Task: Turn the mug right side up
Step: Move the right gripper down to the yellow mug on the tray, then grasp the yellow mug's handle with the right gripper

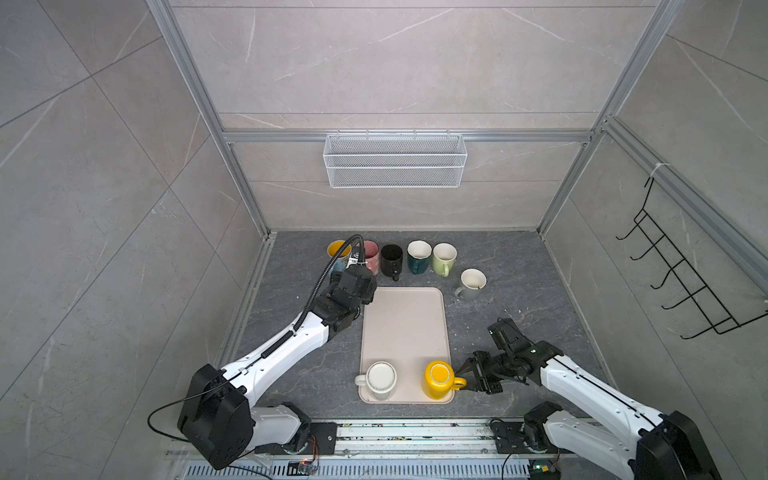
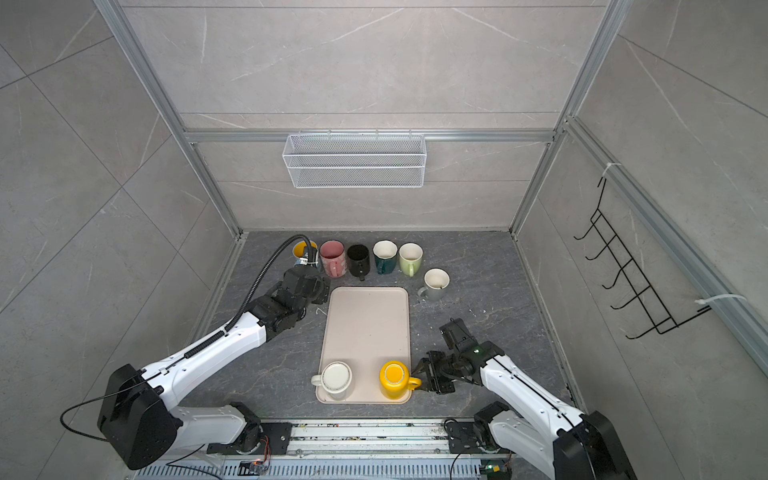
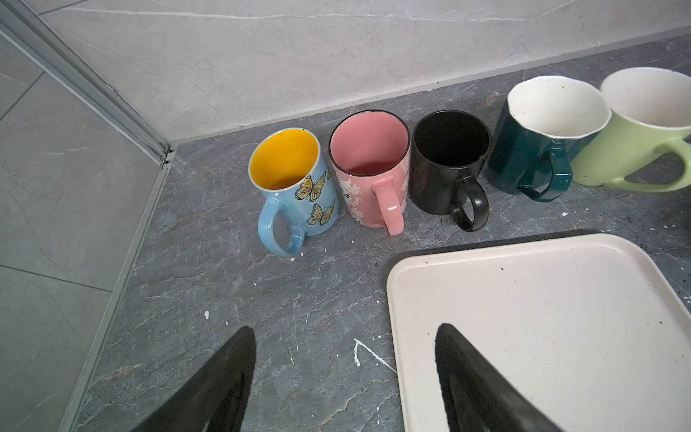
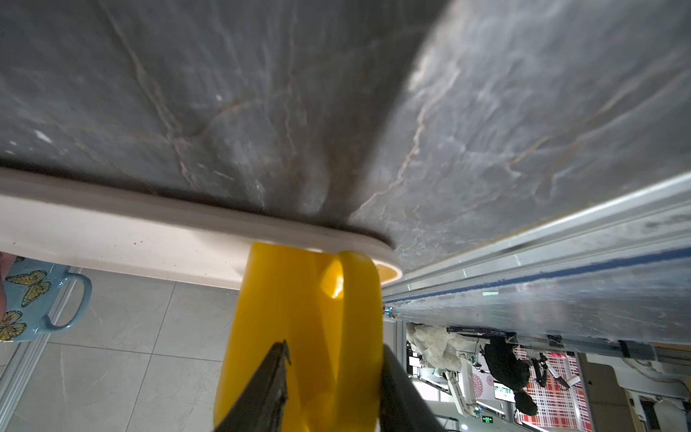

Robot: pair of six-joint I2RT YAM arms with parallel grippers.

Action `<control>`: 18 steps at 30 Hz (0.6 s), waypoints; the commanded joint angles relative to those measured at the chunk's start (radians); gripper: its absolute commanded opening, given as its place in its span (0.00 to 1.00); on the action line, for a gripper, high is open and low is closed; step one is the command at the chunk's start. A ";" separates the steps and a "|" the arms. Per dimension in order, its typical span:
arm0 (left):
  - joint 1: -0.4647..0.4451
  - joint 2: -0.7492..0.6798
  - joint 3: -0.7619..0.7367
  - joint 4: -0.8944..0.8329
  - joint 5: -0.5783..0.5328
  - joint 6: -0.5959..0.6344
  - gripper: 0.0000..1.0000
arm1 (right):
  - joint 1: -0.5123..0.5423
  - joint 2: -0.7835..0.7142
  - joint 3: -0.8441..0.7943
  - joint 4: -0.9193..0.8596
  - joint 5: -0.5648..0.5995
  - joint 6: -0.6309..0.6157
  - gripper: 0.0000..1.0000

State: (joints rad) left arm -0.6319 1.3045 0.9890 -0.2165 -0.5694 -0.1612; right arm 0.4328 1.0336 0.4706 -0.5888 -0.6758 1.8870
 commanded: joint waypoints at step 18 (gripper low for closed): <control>0.035 0.000 0.032 -0.007 0.020 -0.033 0.78 | -0.081 0.201 0.154 -0.060 -0.059 -0.226 0.39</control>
State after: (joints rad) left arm -0.6014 1.3045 0.9894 -0.2249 -0.5636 -0.1761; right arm 0.3546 1.2259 0.6140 -0.6121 -0.7231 1.6917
